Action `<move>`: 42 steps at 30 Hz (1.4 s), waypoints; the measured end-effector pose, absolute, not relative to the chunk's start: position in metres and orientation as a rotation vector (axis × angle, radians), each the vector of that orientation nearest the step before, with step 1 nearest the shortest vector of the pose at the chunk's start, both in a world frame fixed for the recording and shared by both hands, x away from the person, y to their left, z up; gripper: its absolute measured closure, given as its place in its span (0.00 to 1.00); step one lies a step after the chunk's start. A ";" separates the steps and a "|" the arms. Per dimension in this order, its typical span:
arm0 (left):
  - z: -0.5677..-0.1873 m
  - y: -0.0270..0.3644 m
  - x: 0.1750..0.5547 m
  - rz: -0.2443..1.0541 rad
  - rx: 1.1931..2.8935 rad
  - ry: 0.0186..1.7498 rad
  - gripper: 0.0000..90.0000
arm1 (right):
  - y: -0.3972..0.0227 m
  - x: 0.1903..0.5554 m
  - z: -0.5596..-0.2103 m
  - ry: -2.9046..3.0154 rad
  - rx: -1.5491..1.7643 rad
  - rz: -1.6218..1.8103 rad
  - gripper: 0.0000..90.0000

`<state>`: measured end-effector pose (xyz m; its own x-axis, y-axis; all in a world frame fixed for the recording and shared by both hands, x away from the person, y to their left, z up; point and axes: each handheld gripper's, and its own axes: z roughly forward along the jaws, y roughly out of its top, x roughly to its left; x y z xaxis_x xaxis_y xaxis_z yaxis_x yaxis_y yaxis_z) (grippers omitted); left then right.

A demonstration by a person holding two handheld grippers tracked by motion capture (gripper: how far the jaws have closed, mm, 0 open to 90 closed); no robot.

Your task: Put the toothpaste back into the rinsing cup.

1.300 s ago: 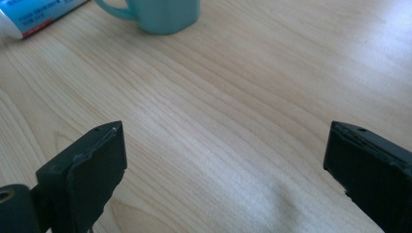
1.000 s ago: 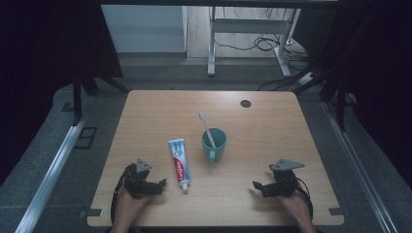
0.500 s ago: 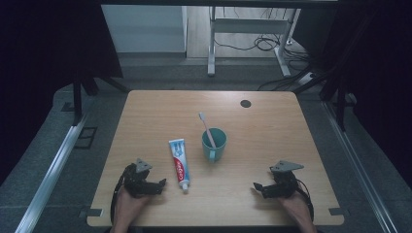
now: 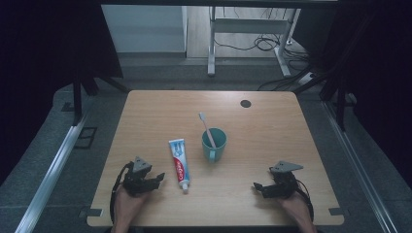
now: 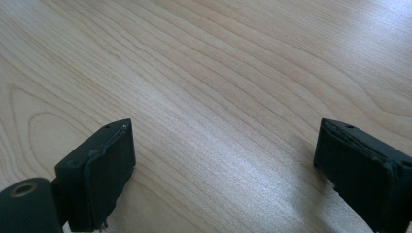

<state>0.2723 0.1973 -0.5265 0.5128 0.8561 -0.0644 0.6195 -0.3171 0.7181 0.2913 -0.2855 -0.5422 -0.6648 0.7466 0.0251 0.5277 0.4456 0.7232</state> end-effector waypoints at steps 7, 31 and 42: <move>-0.522 0.195 0.272 0.376 2.036 1.162 0.67 | -0.284 0.290 -0.543 2.408 1.071 1.019 0.08; -0.495 0.141 0.285 0.311 2.098 1.004 1.00 | -0.283 0.291 -0.543 2.405 1.073 1.019 0.08; -0.500 0.110 0.298 0.266 2.164 0.971 1.00 | -0.283 0.291 -0.543 2.405 1.074 1.019 0.08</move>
